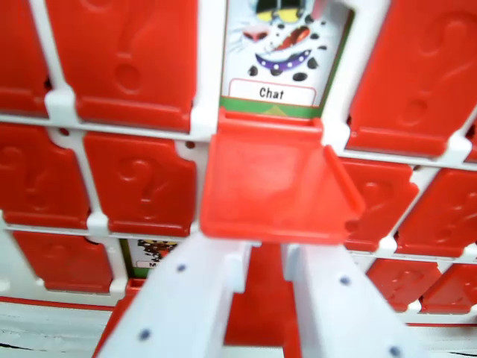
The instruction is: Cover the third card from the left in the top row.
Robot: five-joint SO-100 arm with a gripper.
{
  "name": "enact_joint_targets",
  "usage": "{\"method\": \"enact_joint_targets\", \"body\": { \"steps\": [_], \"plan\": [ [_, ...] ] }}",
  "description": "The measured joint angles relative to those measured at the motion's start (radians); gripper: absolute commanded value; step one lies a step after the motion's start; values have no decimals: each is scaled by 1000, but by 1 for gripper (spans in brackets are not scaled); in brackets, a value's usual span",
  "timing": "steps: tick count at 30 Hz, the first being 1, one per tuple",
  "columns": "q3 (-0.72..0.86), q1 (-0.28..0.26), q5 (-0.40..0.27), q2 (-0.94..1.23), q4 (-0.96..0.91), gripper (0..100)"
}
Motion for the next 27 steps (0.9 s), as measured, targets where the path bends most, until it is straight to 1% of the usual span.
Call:
{"method": "enact_joint_targets", "body": {
  "steps": [6,10,20,27],
  "plan": [
    [-11,-3,0,-12,-2,0],
    [-51,-3,0,-32,-2,0],
    [-133,-3,0,-61,-80,0],
    [-133,5,5,-86,-120,0]
  ]
}}
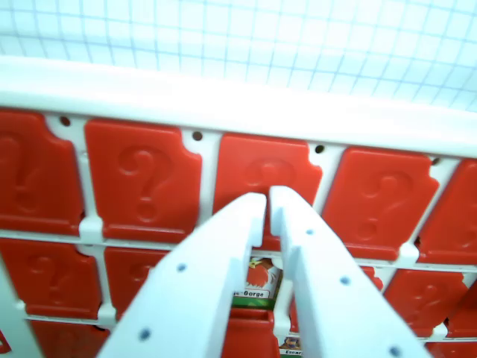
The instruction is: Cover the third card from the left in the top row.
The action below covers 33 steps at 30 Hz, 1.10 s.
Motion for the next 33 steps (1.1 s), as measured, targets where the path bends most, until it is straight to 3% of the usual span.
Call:
{"method": "enact_joint_targets", "body": {
  "steps": [13,20,33],
  "plan": [
    [0,35,37,23,83,0],
    [0,63,69,206,253,0],
    [-2,127,67,537,598,0]
  ]
}}
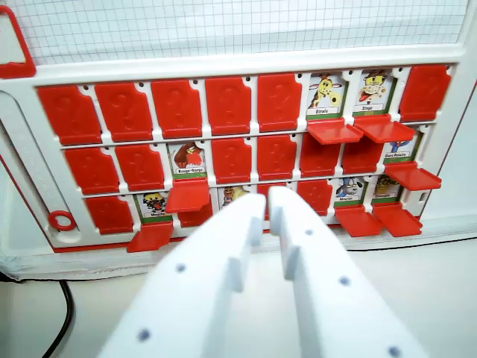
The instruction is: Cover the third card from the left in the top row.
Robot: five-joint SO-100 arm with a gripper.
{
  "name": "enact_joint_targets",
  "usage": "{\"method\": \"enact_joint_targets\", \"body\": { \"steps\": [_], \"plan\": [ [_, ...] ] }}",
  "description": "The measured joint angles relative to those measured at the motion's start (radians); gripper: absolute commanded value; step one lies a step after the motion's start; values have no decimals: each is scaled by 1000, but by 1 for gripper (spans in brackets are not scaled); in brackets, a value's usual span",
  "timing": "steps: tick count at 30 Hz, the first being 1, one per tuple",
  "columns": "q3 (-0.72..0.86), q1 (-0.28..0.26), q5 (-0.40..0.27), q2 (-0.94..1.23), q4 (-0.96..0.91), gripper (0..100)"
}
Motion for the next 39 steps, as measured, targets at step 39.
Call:
{"method": "enact_joint_targets", "body": {
  "steps": [39],
  "plan": [
    [-117,-77,-17,241,374,0]
  ]
}}
